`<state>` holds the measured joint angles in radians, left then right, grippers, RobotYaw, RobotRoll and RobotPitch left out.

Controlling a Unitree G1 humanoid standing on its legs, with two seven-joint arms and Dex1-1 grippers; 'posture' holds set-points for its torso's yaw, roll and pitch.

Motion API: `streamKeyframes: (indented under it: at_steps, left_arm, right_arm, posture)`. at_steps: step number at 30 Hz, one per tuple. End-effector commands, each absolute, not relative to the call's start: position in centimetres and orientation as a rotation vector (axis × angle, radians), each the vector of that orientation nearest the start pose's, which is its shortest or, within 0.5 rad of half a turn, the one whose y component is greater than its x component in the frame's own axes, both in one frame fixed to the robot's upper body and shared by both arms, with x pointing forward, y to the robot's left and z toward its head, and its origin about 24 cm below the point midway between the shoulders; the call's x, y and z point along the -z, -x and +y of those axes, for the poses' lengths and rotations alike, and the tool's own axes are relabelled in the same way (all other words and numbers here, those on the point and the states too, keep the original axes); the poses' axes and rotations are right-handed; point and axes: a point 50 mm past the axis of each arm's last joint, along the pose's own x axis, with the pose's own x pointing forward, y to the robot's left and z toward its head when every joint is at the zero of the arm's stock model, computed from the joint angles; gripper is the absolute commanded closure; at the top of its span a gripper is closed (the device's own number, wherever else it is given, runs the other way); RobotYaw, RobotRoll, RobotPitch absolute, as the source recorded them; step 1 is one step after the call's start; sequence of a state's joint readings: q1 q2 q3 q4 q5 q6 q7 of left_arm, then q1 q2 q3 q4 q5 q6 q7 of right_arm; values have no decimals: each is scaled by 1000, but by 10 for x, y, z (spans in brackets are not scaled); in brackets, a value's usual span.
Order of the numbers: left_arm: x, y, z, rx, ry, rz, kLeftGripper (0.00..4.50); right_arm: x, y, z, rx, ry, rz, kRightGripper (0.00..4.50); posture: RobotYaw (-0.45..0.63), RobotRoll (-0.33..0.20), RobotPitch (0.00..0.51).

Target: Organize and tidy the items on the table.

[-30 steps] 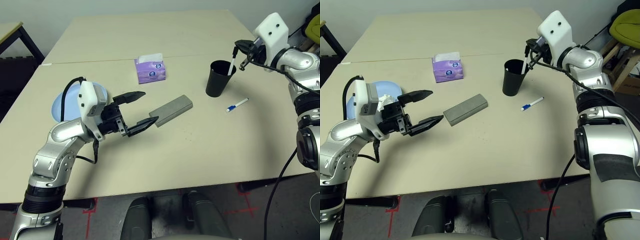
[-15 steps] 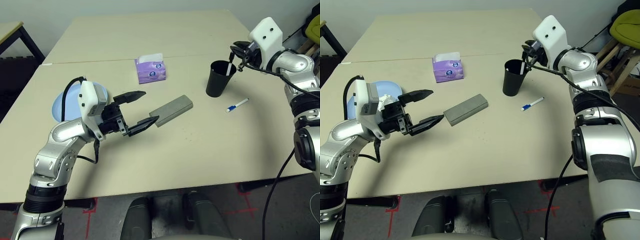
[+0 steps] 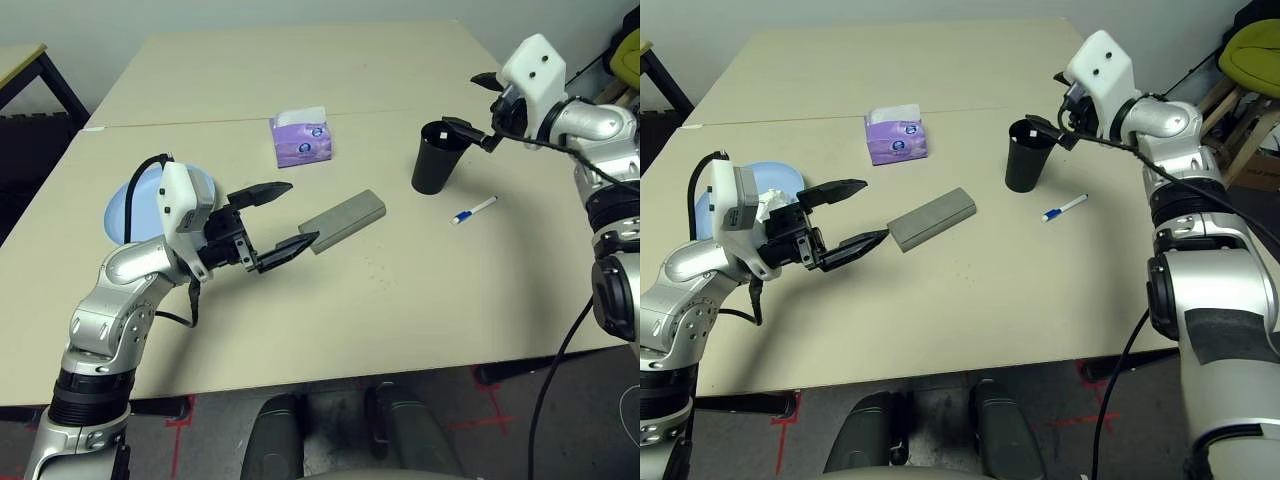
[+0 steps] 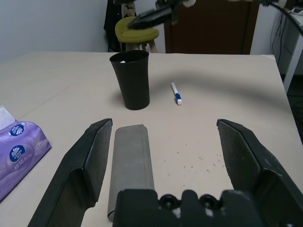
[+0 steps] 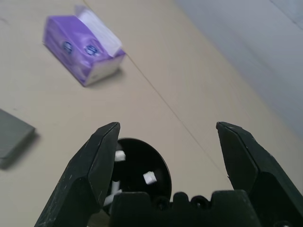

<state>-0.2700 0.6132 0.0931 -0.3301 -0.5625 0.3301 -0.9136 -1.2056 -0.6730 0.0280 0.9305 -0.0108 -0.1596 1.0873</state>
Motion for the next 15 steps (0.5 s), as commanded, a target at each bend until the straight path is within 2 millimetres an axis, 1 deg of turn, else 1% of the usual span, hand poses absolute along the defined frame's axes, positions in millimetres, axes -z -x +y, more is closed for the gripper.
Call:
streamKeyframes:
  at_steps: [1, 4, 8, 11, 15]
  left_arm:
    - [-182, -256, 179, 1071, -219, -190, 0]
    - [-182, -256, 179, 1070, -219, -190, 0]
    - [-182, -256, 180, 1061, -220, -192, 0]
    - [-183, -256, 180, 1054, -219, -193, 0]
    - [-183, -257, 180, 1045, -217, -192, 0]
  right_arm:
    - [-283, -371, -233, -919, 721, -48, 27]
    - [-282, -362, -237, -1005, 747, 18, 27]
    - [-273, -350, -247, -1120, 778, 175, 27]
    - [-264, -347, -253, -1150, 791, 271, 27]
    - [-247, -348, -263, -1135, 855, 405, 27]
  posture:
    - [26, 0, 77]
    - [26, 0, 77]
    - [28, 0, 80]
    - [28, 0, 80]
    - [28, 0, 80]
